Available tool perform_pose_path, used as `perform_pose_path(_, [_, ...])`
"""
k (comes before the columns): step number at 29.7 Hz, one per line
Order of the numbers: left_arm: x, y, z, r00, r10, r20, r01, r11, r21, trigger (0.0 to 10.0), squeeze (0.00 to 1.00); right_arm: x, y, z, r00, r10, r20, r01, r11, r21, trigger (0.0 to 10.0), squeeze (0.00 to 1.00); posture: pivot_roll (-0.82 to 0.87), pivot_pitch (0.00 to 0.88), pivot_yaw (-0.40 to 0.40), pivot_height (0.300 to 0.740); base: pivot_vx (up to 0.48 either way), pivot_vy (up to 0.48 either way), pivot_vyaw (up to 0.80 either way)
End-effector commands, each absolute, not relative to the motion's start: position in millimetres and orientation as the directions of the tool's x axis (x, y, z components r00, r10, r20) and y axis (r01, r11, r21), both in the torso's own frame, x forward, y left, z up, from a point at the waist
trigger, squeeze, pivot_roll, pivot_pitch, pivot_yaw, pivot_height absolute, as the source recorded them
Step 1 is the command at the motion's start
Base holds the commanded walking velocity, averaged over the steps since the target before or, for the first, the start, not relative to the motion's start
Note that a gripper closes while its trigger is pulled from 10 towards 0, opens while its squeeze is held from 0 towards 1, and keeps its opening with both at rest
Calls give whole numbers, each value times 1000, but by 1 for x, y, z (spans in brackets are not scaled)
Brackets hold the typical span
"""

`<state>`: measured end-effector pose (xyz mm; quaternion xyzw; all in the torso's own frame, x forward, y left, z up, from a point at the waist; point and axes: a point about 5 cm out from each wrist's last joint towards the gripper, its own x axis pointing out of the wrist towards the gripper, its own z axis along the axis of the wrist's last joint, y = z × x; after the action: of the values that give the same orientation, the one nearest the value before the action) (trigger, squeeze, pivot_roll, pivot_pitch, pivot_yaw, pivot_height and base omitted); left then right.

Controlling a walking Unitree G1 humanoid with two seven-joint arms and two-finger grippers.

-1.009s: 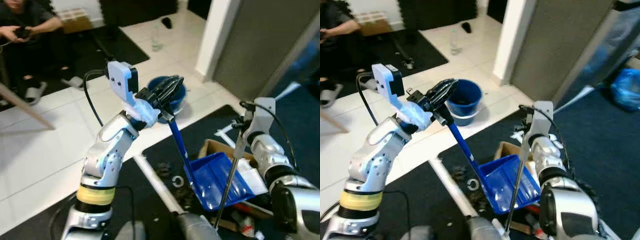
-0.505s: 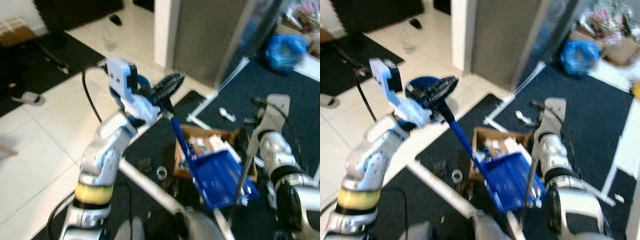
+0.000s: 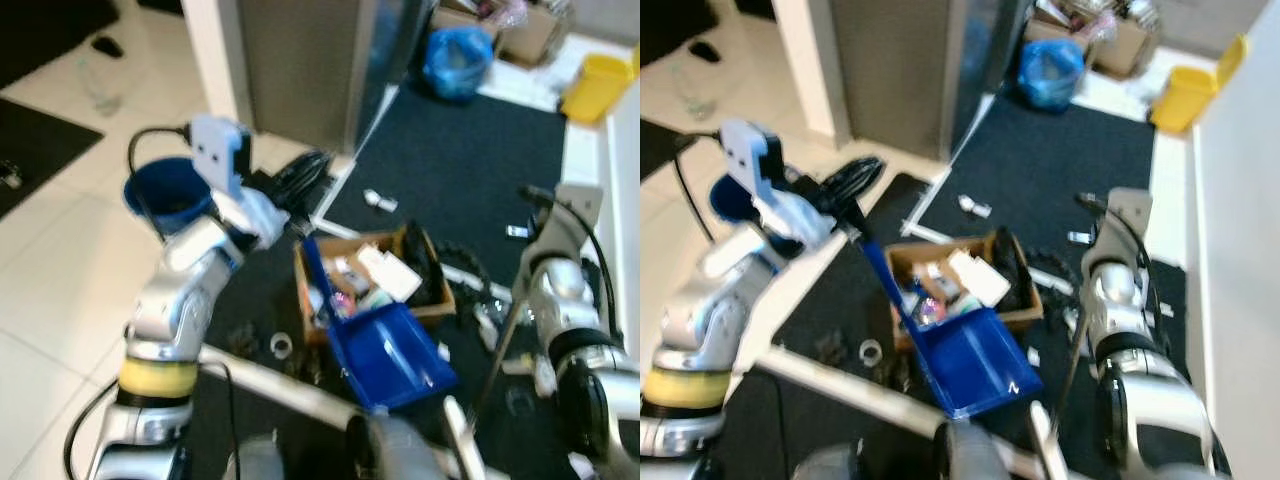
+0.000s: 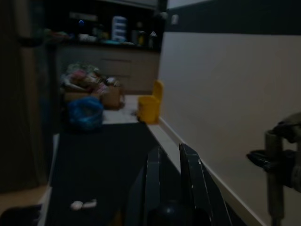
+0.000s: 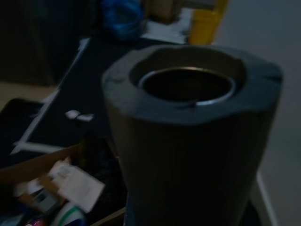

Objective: Sweep floor

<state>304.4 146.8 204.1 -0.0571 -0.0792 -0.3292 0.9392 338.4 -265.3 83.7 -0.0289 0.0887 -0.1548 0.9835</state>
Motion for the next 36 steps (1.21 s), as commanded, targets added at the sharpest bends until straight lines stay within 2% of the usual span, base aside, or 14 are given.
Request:
perform_pose_path(1, [308, 162, 208, 812, -546, 204, 562, 826, -26, 10000, 0, 340, -267, 87, 936, -316, -153, 304, 948, -98, 10000, 0, 205, 15, -59, 740, 0, 0, -800])
perform_pose_path(8, [313, 167, 204, 850, -487, 202, 506, 861, -51, 10000, 0, 340, -265, 87, 937, -314, -155, 301, 948, -102, 10000, 0, 205, 12, -57, 740, 0, 0, -800])
perform_pose_path(14, [313, 156, 195, 856, -479, 195, 500, 863, -70, 10000, 0, 340, -260, 84, 941, -298, -159, 286, 954, -96, 10000, 0, 202, 21, -57, 740, 0, 0, 0])
perform_pose_path(36, [314, 146, 191, 854, -475, 212, 500, 862, -86, 10000, 0, 340, -256, 82, 943, -287, -167, 275, 957, -93, 10000, 0, 205, 30, -61, 740, 0, 392, 0])
